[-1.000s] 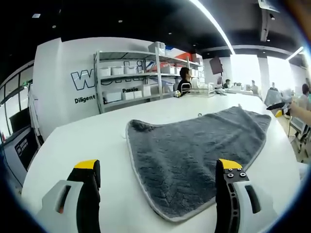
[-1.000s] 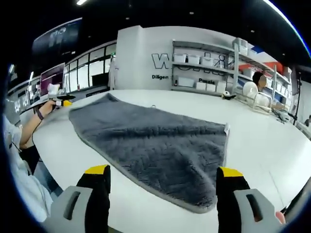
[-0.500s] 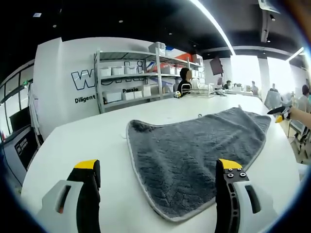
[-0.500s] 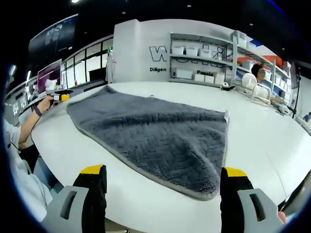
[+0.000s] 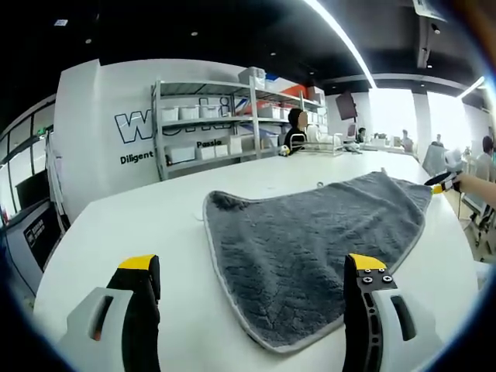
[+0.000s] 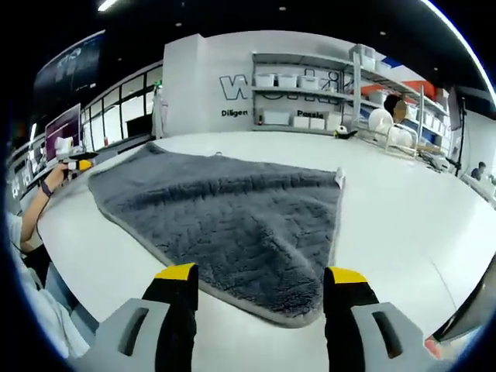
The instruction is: Open the folded towel by lifting each exposed corner and separating the folded layers until the towel lies flat within the target outline without major curled edges
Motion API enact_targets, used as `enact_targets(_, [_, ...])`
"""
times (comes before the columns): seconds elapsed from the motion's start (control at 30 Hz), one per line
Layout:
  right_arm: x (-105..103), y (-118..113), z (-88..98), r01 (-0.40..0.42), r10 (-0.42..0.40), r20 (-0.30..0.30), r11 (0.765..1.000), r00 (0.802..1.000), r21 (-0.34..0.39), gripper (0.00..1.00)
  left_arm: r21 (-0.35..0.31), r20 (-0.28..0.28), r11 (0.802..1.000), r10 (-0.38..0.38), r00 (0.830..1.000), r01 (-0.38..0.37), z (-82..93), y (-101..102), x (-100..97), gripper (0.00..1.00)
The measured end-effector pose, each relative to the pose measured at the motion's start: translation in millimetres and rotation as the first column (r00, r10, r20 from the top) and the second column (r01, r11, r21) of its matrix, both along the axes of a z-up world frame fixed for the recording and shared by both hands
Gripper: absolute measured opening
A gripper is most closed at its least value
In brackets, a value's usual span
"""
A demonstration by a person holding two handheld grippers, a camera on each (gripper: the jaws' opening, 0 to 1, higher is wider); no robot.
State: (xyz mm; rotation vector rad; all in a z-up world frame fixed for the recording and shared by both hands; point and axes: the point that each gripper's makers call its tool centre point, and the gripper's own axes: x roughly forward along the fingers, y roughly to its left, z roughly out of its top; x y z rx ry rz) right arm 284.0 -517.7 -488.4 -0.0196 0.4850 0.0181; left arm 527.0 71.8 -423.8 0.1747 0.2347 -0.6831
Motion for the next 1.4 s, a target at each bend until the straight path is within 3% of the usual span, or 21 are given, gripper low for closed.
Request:
enact_targets(0.1, [-2,-10,-2.6,0.039,-0.039,-0.012,0.998,0.999,-0.047,0.31,0.000,0.000,1.000,0.002,1.000,-0.002,-0.4,0,-1.0,0.97])
enact_targets(0.13, [-2,-10,-3.1,0.041,-0.042,-0.012,0.998,0.999,-0.045,0.27,0.001,-0.001,1.000,0.002,1.000,-0.002,-0.8,1,-1.4,0.97])
enact_targets(0.33, [-4,-19,-5.2,0.075,-0.076,-0.014,0.996,0.997,-0.043,0.15,0.005,-0.002,1.000,0.001,1.000,-0.001,-2.5,0,-4.1,0.97])
enact_targets(0.67, [-13,-19,-4.7,0.082,-0.085,-0.033,0.994,0.996,-0.067,0.14,0.005,-0.002,1.000,0.004,1.000,-0.004,-3.4,1,-7.3,0.97])
enact_targets(1.4, [-37,-6,-5.7,0.121,-0.122,-0.018,0.992,0.992,-0.025,0.16,-0.004,0.003,1.000,0.004,1.000,-0.004,0.1,1,-7.3,0.97])
